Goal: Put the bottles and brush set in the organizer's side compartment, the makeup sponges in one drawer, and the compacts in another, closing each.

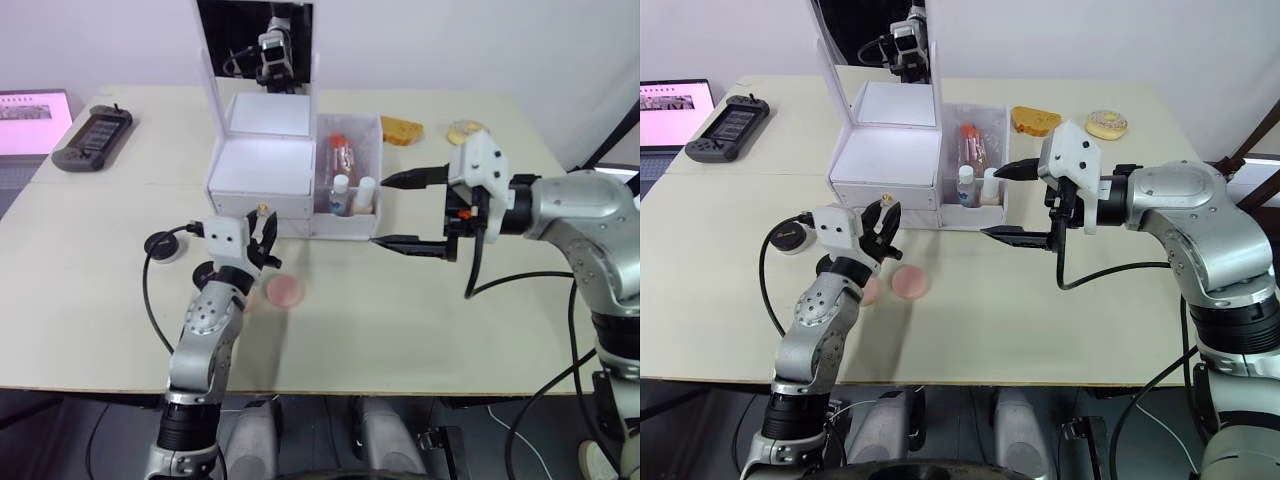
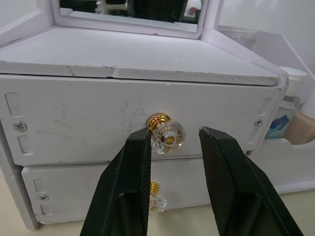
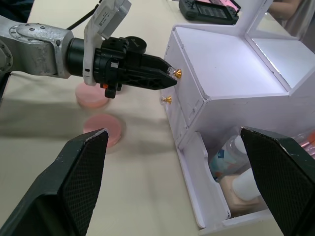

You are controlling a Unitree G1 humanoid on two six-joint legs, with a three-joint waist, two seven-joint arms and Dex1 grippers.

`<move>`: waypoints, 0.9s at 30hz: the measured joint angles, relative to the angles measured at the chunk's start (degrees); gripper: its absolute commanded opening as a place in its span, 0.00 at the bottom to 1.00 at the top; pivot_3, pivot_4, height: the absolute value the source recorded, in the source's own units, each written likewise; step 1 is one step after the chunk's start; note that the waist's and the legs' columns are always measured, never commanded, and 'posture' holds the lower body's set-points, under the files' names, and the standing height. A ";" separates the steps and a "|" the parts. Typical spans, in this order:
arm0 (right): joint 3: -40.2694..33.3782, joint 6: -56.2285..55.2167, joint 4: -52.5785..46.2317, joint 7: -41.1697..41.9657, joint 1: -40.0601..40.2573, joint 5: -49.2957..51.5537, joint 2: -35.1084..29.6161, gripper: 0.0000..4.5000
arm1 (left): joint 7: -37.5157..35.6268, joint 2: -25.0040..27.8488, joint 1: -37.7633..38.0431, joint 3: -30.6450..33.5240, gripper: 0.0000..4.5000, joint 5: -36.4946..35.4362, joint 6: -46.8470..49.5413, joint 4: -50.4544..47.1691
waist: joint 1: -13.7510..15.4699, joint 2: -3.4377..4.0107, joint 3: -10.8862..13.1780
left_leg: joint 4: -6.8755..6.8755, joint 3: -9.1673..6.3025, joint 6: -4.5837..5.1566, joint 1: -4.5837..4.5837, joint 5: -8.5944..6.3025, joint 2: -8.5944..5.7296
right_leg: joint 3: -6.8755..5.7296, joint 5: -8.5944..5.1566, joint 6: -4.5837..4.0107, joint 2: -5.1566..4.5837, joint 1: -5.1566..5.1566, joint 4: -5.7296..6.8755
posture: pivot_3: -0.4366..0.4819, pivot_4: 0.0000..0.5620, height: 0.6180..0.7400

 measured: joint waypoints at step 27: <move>0.03 -0.42 -0.78 -0.61 1.63 -0.51 0.53 1.00 | -1.50 3.49 10.71 -0.07 0.06 -0.66 4.49 -12.50 | -0.18 0.00 0.02 | -0.06 0.01 0.01 -0.02 -0.01 0.01 | 0.00 -0.01 0.01 -0.02 -0.04 -0.06 | 0.48 0.27 0.98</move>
